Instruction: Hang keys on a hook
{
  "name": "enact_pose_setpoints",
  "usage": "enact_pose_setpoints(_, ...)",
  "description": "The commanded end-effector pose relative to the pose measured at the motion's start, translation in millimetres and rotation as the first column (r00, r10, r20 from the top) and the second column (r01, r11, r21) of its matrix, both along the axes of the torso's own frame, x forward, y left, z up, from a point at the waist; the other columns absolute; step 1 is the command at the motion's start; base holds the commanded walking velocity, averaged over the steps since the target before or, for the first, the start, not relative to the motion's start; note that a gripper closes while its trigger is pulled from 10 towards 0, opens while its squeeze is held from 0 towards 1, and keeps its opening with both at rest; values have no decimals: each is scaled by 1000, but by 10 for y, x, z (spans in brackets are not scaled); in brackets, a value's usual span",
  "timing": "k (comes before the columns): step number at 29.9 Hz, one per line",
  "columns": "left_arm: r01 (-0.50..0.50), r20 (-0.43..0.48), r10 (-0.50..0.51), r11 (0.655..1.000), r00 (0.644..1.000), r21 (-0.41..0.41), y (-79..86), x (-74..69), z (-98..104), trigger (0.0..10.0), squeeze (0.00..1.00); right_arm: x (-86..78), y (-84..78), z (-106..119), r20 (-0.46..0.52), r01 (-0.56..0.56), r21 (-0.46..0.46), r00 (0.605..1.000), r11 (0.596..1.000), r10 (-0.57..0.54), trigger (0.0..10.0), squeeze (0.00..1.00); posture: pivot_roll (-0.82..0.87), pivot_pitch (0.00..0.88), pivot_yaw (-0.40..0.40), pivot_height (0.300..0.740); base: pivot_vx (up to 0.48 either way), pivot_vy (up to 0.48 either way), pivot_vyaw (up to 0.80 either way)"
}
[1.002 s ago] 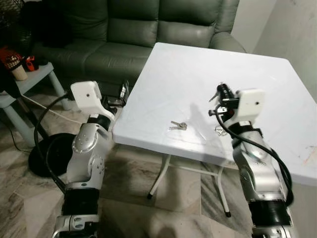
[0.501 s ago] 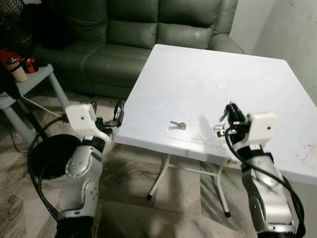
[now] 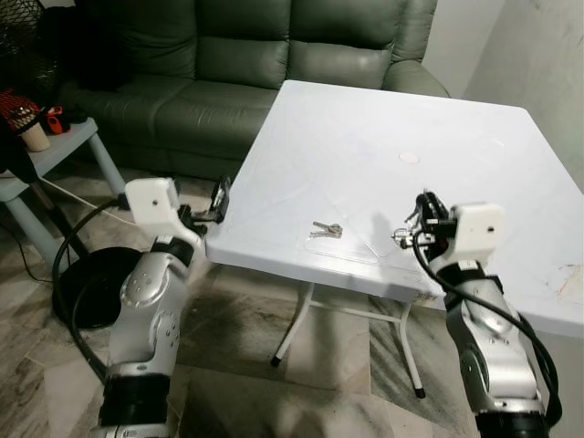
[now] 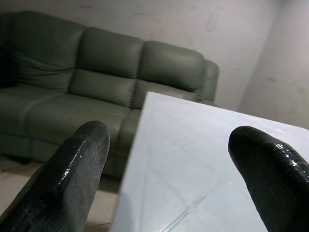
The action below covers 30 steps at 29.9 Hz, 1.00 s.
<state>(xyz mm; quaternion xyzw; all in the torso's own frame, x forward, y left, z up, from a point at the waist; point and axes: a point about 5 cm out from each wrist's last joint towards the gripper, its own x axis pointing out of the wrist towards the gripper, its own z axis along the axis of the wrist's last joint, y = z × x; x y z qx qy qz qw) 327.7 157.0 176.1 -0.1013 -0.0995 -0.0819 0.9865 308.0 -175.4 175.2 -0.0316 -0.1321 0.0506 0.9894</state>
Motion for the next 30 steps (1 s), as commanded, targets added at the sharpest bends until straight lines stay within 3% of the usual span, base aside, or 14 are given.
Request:
enact_pose_setpoints(1, 2, 2, -2, 1000, 1000, 5, -7, 25, 16, 10000, 0, 11, -40, -44, -27, 19, -1, 999, 1000, -19, 10000, 0, -33, 39, -19, 732, 0, 0, -775)
enact_pose_setpoints(17, -50, -12, 50, 999, 999, -14, 39, 27, -31, 10000, 0, 74, 77, -62, -31, 6, 15, 1000, 1000, -5, 10000, 0, -23, 21, -17, 732, 0, 0, -770)
enact_pose_setpoints(30, -55, -16, 54, 998, 998, -15, 33, 43, -33, 10000, 0, 97, 81, -18, -15, 8, -3, 1000, 1000, -8, 10000, 0, -30, 24, -15, 732, 0, 0, -762)
